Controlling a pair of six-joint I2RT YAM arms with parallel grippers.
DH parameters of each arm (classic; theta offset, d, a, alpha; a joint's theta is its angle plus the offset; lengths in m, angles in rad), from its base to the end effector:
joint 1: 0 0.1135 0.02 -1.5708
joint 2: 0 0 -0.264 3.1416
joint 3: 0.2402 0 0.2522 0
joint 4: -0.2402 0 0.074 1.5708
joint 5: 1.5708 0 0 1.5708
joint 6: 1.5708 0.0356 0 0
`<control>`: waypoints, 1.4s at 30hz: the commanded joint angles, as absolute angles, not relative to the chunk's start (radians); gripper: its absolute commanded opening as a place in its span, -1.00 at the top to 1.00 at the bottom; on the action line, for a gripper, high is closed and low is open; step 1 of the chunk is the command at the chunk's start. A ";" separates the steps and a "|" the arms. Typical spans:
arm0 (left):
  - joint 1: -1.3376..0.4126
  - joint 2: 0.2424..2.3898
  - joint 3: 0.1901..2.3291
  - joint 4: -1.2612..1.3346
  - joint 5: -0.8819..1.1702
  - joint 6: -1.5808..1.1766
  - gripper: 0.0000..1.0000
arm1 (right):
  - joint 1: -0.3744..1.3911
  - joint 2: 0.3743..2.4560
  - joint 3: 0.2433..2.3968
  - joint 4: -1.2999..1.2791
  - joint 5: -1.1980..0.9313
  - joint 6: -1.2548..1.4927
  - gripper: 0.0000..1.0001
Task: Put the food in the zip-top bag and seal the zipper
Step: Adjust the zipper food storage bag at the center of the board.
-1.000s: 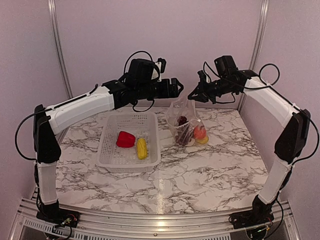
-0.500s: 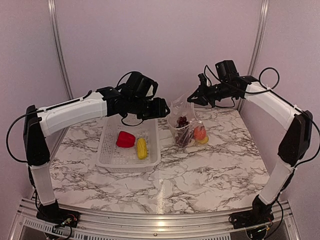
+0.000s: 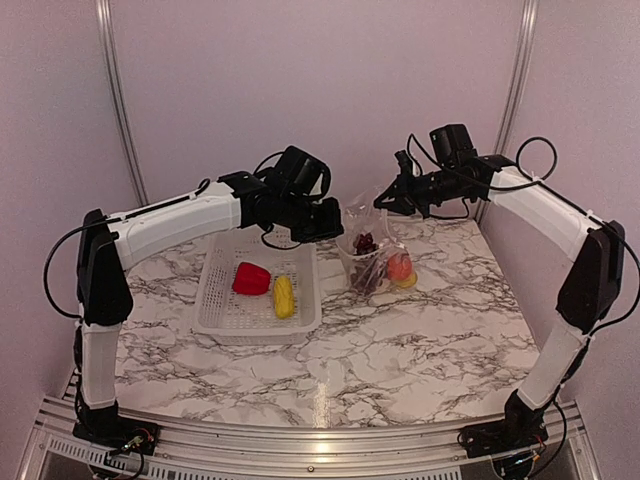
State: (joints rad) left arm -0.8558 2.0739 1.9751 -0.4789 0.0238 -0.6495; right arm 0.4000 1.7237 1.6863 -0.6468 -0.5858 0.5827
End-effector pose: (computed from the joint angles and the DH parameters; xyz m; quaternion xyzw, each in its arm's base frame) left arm 0.3198 -0.3696 0.3205 0.0962 0.8739 -0.3333 0.3405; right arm 0.3493 0.1691 0.3597 -0.0444 0.8726 0.4237 0.2390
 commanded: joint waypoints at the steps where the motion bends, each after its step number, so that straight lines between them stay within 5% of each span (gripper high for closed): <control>1: -0.835 2.153 2.146 -0.514 0.039 -0.668 1.00 | 0.409 1.718 1.755 -0.711 -0.557 0.531 1.00; 4: -0.838 2.162 2.280 -0.443 0.062 -0.677 1.00 | 0.395 1.760 1.933 -0.863 -0.473 0.454 1.00; 7: -0.859 2.077 2.186 -0.263 0.010 -0.672 1.00 | 0.385 1.784 2.084 -0.993 -0.342 0.384 1.00; 20: -0.839 2.165 2.179 -0.363 0.084 -0.745 0.97 | 0.382 1.727 1.919 -0.918 -0.329 0.382 1.00; 30: -0.802 2.103 2.183 -0.371 0.093 -0.624 0.27 | 0.356 1.776 2.054 -0.936 -0.300 0.384 1.00; 34: -0.801 2.009 2.152 -0.407 -0.008 -0.529 -0.28 | 0.337 1.784 2.100 -0.933 -0.288 0.392 1.00; 37: -0.793 1.946 2.094 -0.427 -0.069 -0.495 -0.95 | 0.334 1.785 2.097 -0.929 -0.288 0.393 1.00; 42: -0.772 1.842 1.895 -0.430 -0.066 -0.505 -0.98 | 0.336 1.739 1.917 -0.849 -0.335 0.426 1.00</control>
State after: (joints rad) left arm -0.7883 1.9137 2.0209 -0.3908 -0.0341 -0.5350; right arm 0.3382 1.7790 2.0174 -0.9333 -0.3050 0.3954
